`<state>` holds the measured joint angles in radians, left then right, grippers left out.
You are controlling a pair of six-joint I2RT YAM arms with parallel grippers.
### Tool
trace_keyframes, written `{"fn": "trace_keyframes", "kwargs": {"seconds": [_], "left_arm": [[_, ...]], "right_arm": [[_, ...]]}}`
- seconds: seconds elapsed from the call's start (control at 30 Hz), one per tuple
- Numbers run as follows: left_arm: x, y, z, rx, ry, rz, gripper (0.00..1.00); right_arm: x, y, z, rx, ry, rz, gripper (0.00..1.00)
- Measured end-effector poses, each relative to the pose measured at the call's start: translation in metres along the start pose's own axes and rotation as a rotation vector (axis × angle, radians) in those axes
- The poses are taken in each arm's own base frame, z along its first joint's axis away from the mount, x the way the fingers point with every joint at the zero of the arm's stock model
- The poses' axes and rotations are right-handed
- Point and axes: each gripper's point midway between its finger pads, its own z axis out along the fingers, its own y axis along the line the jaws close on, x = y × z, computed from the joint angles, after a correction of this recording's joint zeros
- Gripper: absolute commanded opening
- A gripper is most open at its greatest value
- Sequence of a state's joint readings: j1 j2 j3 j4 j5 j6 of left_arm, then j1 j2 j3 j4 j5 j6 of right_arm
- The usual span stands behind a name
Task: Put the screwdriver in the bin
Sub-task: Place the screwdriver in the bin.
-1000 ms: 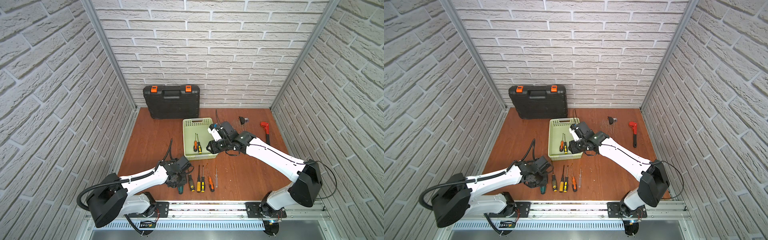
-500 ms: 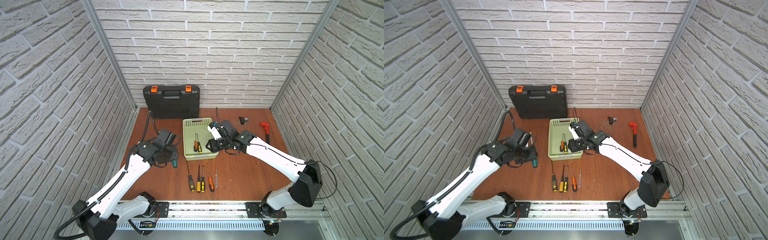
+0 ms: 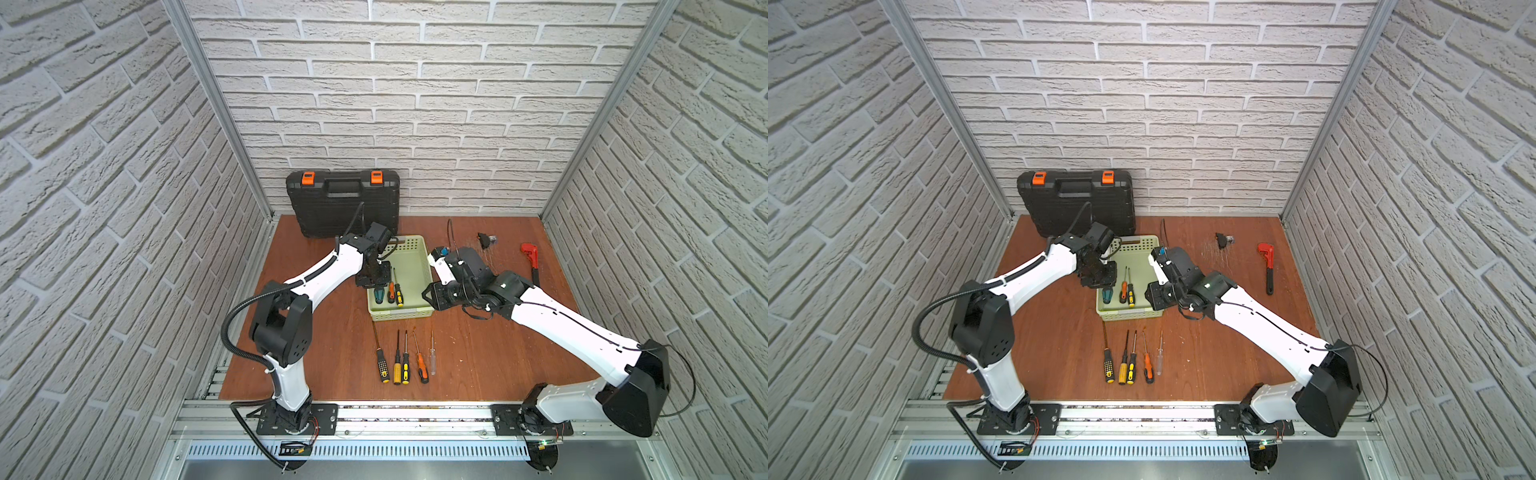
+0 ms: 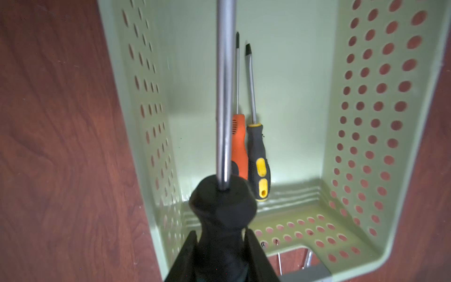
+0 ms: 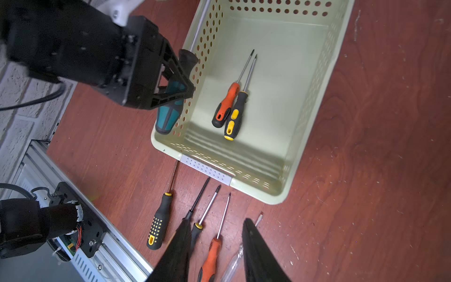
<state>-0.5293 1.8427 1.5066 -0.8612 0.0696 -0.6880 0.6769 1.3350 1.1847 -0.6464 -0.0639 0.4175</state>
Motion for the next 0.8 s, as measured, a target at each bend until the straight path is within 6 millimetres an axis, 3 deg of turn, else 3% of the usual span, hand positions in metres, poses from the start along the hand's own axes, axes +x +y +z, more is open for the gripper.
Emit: {"fn": "trace_keyframes", "kwargs": {"seconds": [0.37, 0.6, 0.8], "left_arm": [[-0.009, 0.000, 0.047, -0.006, 0.034, -0.016, 0.13], [-0.010, 0.000, 0.065, 0.000, 0.042, -0.026, 0.15], [-0.009, 0.001, 0.072, -0.002, 0.045, -0.034, 0.26]], "right_arm": [[0.003, -0.007, -0.008, 0.031, -0.006, 0.018, 0.38], [0.021, -0.014, -0.002, 0.051, 0.040, 0.034, 0.38], [0.036, -0.016, 0.000, 0.053, 0.065, 0.050, 0.38]]}}
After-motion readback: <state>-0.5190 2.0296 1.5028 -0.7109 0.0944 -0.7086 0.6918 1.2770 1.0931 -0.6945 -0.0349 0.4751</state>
